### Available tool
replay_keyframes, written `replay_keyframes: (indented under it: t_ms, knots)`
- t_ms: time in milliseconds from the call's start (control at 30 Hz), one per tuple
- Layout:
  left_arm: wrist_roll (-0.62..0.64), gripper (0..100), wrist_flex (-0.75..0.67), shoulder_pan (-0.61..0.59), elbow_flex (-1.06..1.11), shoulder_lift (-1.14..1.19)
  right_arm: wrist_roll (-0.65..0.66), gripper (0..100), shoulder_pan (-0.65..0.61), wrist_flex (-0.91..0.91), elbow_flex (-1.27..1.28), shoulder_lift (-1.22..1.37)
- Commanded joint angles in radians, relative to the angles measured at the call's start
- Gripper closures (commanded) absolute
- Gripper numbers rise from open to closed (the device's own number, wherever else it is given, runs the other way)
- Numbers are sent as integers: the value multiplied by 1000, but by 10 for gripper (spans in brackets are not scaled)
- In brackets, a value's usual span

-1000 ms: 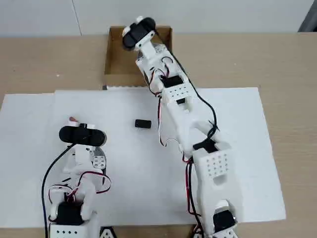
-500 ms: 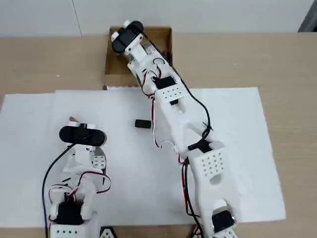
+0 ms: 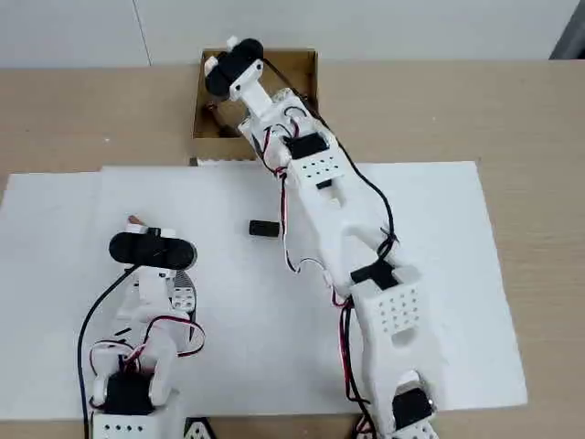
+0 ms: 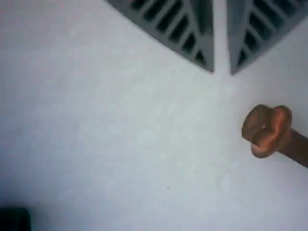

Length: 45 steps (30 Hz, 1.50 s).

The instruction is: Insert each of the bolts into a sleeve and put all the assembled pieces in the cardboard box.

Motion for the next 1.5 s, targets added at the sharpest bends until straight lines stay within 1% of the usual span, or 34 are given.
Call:
replay_keyframes:
  t_ms: [0, 300, 467, 633, 700, 833, 967, 1100, 1167, 1333, 1467]
  knots:
    - [-2, 994, -23, -8, -4, -9, 3, 995, -4, 133, -58, -139]
    - [-2, 994, -23, -8, -4, -9, 2, 995, -8, 469, -58, -266]
    - [-2, 994, -23, -8, -4, -9, 3, 995, -1, 615, -58, -317]
    - [-2, 994, -23, -8, -4, -9, 11, 995, -24, 777, -58, -317]
    - [-2, 994, -23, -8, -4, -9, 57, 995, -30, 842, -58, -311]
    - [-2, 994, -23, -8, -4, -9, 224, 995, -56, 960, -57, -300]
    - [-2, 994, -23, -8, -4, -9, 296, 985, -87, 1003, -57, -272]
    - [-2, 994, -23, -25, -4, -9, 353, 887, -99, 1004, -57, -239]
    - [-2, 994, -23, -40, -4, -9, 371, 855, -108, 1003, -57, -219]
    - [-2, 994, -23, -43, -4, -9, 411, 853, -137, 997, -57, -165]
    - [-2, 994, -23, -44, -4, -9, 425, 853, -148, 952, -58, -125]
